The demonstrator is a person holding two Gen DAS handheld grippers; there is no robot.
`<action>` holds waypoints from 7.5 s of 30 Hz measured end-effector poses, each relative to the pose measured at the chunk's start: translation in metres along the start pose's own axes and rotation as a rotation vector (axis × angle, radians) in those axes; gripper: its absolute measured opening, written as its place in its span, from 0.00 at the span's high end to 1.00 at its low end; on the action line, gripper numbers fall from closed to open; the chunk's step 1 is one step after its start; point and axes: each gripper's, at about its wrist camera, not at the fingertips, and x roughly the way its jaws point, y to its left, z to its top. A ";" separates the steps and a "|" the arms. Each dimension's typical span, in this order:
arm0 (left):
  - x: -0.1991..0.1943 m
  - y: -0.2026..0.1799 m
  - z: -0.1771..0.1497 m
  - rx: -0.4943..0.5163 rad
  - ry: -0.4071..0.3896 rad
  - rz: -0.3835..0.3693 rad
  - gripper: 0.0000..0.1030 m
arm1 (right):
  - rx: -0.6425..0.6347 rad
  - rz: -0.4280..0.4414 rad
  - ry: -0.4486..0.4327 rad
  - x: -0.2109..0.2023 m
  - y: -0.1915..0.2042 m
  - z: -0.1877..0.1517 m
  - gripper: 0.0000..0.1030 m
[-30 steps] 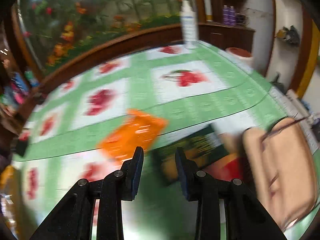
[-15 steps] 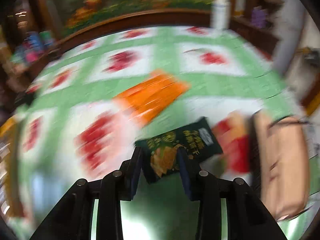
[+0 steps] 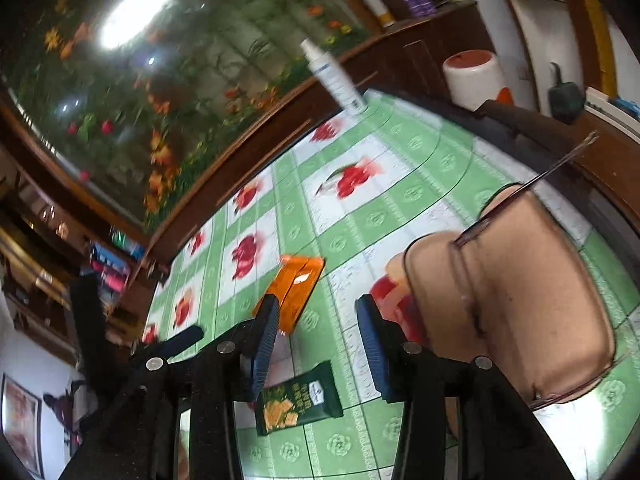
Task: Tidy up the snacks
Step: 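Grasp the green cracker packet with the right gripper while the left grasps the orange packet, then lift the orange packet with the left gripper while the right lifts the green packet, then carry both packets over the tray and open both grippers to drop them, then withdraw both open grippers from the tray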
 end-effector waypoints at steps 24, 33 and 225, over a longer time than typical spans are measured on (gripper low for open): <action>0.013 0.058 -0.057 -0.193 0.032 0.100 0.49 | -0.105 0.053 0.177 0.043 0.033 -0.018 0.57; -0.037 0.090 -0.141 -0.272 -0.041 0.154 0.49 | -0.321 -0.067 0.250 0.092 0.055 -0.046 0.58; -0.242 0.245 -0.301 -0.683 -0.352 0.568 0.06 | -0.718 0.393 0.132 0.038 0.249 -0.245 0.41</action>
